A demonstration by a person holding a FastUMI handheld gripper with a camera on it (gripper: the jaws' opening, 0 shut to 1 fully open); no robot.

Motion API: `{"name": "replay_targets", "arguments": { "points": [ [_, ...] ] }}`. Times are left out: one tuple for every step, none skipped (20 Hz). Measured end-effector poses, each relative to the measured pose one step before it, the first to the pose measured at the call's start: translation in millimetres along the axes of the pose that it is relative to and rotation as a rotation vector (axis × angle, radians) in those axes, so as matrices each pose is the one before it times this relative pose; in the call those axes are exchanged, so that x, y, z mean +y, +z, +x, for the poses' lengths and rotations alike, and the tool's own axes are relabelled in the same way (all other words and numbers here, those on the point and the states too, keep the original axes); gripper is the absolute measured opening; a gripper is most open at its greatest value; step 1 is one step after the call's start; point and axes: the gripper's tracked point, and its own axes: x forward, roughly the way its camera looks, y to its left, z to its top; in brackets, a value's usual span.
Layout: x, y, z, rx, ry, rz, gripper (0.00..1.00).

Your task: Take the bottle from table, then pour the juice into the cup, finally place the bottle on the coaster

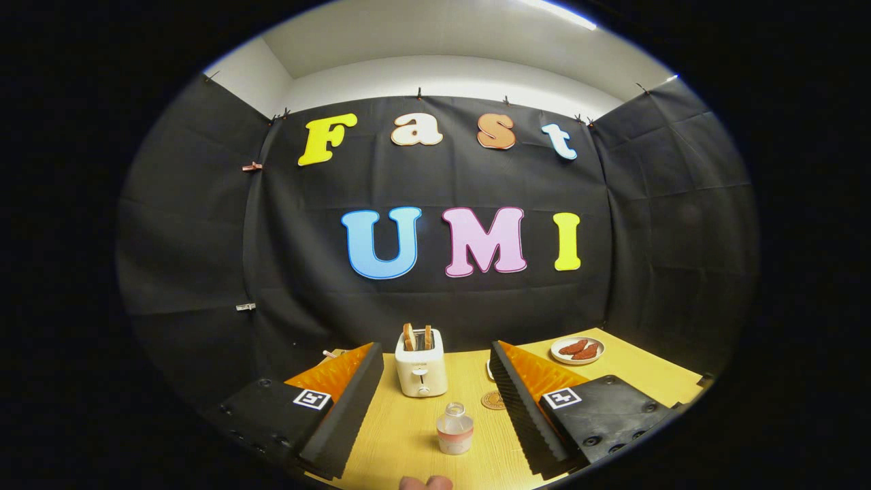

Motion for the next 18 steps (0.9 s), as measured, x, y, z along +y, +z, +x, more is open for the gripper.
{"name": "replay_targets", "arguments": {
  "points": [
    [-2.94, -2.53, -1.89, -0.00272, -0.01054, -0.00308, 0.97],
    [-2.21, -3.94, -2.02, -0.00049, -0.00366, -0.00175, 0.97],
    [-1.56, -6.42, -3.27, 0.00268, -0.00133, 0.00176, 0.97],
    [-1.63, -5.43, -1.09, 0.00552, -0.00109, 0.00365, 0.97],
    [-0.31, -5.47, -0.51, 0.00376, 0.00098, 0.00726, 0.98],
    [-0.02, -5.69, -1.04, 0.0037, 0.00048, 0.00752, 0.98],
    [0.41, -6.2, -0.85, 0.00426, 0.00739, 0.00763, 0.98],
    [0.59, -8.6, -0.95, 0.01144, 0.00837, 0.00523, 0.98],
    [-0.12, -8.45, -1.43, 0.00987, 0.00998, 0.00345, 0.98],
    [-0.18, -7.77, -0.87, 0.00599, 0.01088, 0.00085, 0.98],
    [-0.11, -6.7, -0.23, 0.00434, 0.00888, 0.00113, 0.98],
    [-0.47, -7.73, -0.04, 0.00725, 0.00981, 0.00435, 0.98],
    [0.27, -7.25, -0.31, 0.00554, 0.01005, 0.00469, 0.98],
    [-0.99, -4.91, 0.47, 0.00035, 0.00566, 0.00436, 0.98],
    [-1.98, -1.97, 2.15, -0.00313, 0.0013, 0.0041, 0.98],
    [-2.1, -5.11, 1.97, -0.00329, 0.00175, 0.00493, 0.98],
    [-2.08, -6.44, 0.03, -0.0008, 0.00745, 0.00497, 0.98],
    [-1.64, -7.57, 1.34, 0.00216, 0.00741, -0.00111, 0.98]
  ]
}}
